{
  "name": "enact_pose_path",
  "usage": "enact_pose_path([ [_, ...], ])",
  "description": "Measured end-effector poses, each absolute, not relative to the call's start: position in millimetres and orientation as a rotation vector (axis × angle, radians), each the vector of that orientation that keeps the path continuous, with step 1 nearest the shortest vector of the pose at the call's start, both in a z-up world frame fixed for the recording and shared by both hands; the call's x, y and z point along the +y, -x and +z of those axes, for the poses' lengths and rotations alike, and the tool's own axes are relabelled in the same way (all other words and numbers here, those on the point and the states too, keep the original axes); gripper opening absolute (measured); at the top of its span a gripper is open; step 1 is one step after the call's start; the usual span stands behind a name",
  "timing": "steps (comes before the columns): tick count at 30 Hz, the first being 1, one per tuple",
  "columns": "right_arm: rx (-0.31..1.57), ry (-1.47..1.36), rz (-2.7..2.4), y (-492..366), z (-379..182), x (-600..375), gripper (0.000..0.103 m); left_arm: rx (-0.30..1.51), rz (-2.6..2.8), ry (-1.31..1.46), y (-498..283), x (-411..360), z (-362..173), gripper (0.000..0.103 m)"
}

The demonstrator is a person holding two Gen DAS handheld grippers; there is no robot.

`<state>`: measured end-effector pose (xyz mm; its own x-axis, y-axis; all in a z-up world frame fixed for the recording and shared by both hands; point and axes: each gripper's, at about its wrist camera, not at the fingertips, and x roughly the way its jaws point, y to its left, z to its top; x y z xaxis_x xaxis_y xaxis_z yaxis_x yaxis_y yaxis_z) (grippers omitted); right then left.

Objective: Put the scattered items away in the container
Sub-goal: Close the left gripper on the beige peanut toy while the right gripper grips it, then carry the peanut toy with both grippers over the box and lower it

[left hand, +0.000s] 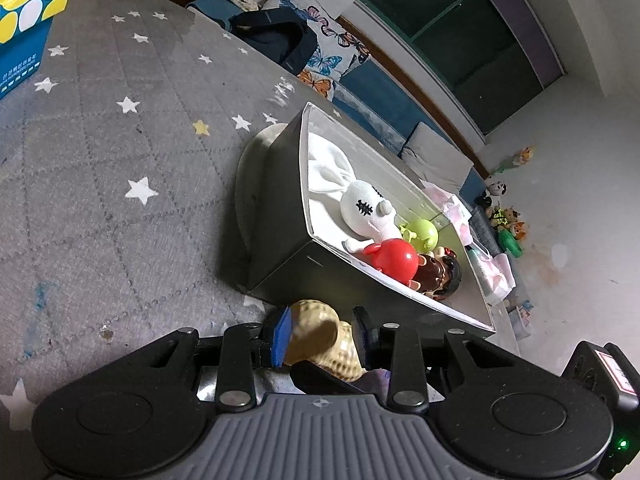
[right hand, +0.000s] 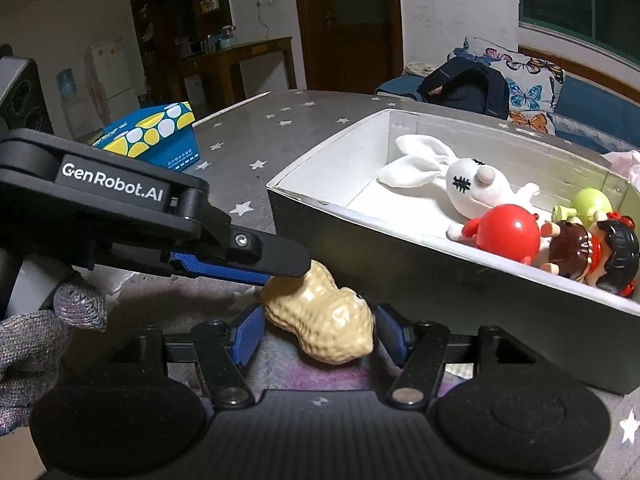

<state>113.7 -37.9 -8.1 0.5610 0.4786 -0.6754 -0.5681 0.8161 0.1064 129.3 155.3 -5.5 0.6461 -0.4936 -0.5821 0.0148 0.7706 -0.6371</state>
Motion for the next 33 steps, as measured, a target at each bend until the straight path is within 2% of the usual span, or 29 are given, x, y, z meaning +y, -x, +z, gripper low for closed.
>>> enact_pose_path([
  [7, 0.768, 0.138, 0.635, -112.7, -11.7, -38.3, 0.057, 0.845, -0.311, 0.646, -130.7, 157.0, -12.8, 0.035],
  [17, 0.745, 0.153, 0.653, -110.0, -7.2, -42.9, 0.057, 0.848, -0.292, 0.615, -127.1, 148.1, -7.8, 0.035],
  [33, 0.572, 0.177, 0.643, -103.9, 57.2, -65.3, 0.057, 0.705, -0.338, 0.558, -129.7, 124.2, 58.7, 0.035],
])
